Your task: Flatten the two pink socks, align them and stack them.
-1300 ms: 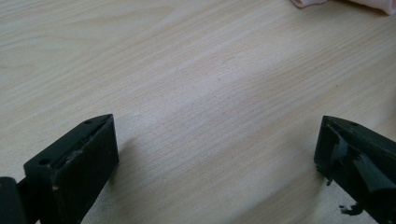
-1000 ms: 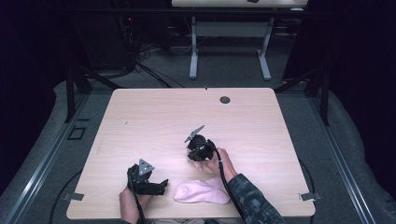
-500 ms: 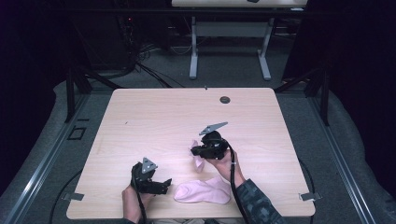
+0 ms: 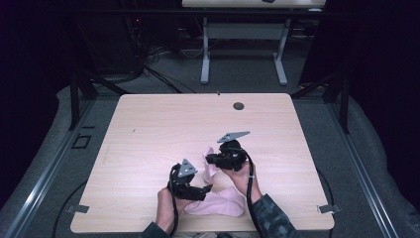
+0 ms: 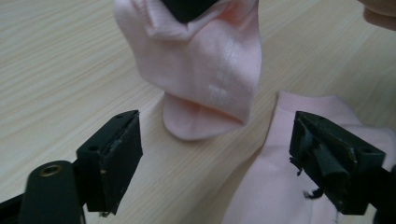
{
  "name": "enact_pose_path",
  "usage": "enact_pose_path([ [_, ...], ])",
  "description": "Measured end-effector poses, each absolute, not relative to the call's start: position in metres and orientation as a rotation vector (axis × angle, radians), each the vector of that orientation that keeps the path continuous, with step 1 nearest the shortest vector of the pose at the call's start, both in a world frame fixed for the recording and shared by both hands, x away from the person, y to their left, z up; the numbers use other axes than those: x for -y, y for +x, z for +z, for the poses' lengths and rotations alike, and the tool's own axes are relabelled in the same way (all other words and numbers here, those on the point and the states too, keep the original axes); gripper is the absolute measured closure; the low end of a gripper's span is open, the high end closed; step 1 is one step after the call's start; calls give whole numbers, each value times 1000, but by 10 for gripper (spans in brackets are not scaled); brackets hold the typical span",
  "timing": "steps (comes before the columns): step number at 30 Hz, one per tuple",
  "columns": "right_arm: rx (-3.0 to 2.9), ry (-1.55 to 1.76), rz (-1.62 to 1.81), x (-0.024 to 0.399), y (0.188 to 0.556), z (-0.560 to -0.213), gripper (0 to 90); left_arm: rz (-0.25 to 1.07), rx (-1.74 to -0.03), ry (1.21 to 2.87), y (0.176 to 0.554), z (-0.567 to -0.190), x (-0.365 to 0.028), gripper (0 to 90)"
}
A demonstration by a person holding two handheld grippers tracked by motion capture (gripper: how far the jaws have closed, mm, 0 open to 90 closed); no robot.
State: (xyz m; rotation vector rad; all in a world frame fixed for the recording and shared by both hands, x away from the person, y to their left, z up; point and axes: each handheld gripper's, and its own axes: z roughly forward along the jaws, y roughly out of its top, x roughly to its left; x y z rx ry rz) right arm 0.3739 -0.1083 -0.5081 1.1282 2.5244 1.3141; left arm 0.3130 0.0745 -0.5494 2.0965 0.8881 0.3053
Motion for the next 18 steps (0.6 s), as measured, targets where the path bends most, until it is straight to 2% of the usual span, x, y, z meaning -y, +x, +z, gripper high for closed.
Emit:
enact_pose_path([
  [3,-2514,1139,1336,112,373,-508,842,302,-923,2099,320,-553,-69,341],
  [6,-2505,1147,1352,114,371,-508,841,317,-932,2114,324,-554,-68,555],
  [8,-2500,1144,1356,116,370,-507,841,324,-929,2114,325,-554,-68,736],
  [10,-2500,1143,1371,118,370,-506,841,359,-921,2118,325,-553,-69,856],
  [18,-2468,1140,1382,131,368,-505,838,558,-889,2224,321,-534,-77,887],
])
